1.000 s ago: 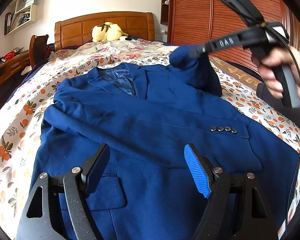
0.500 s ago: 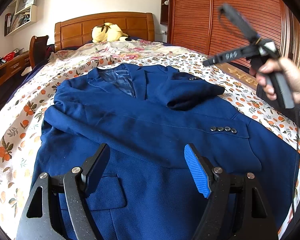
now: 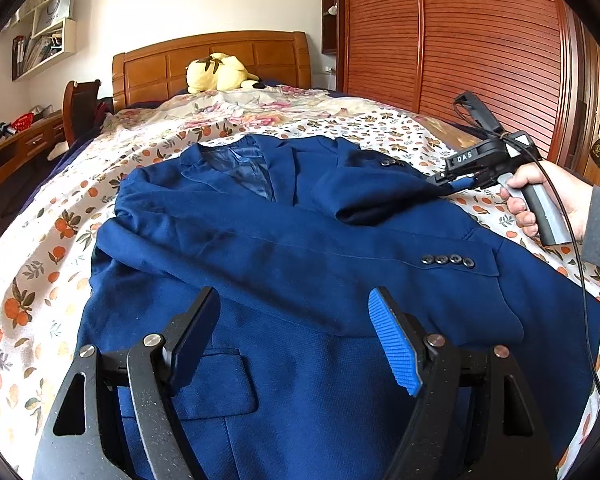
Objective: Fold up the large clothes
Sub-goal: 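Lift the sleeve with the right tool and lay it over the blazer front, then open the right tool and withdraw it from the folded sleeve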
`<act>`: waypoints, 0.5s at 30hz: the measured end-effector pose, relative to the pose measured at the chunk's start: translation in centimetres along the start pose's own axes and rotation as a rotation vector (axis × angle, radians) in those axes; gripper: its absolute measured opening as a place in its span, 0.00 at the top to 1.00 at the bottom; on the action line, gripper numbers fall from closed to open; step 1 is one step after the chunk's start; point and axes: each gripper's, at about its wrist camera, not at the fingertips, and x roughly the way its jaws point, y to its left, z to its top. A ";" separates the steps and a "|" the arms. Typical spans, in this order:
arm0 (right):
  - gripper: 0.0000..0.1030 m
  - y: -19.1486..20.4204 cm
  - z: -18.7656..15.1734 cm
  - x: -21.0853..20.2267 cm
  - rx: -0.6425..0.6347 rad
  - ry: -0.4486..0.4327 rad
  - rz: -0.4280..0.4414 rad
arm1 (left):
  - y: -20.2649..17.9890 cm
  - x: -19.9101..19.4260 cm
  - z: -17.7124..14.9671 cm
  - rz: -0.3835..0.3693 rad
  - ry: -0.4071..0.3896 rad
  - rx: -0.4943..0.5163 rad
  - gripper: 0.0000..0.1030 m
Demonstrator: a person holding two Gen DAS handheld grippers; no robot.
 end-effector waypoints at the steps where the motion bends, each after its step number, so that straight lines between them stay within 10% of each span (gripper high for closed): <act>1: 0.86 0.9 0.0 -0.1 -0.041 -0.005 -0.015 | 0.0 -0.1 0.0 0.003 -0.002 0.000 0.25; 7: 0.96 5.9 0.0 -3.7 -0.226 -0.142 -0.111 | 1.1 -0.8 0.0 0.012 0.001 -0.038 0.25; 15: 0.96 13.8 -2.4 -9.4 -0.399 -0.232 -0.035 | 2.7 -4.1 0.1 0.066 -0.036 -0.061 0.25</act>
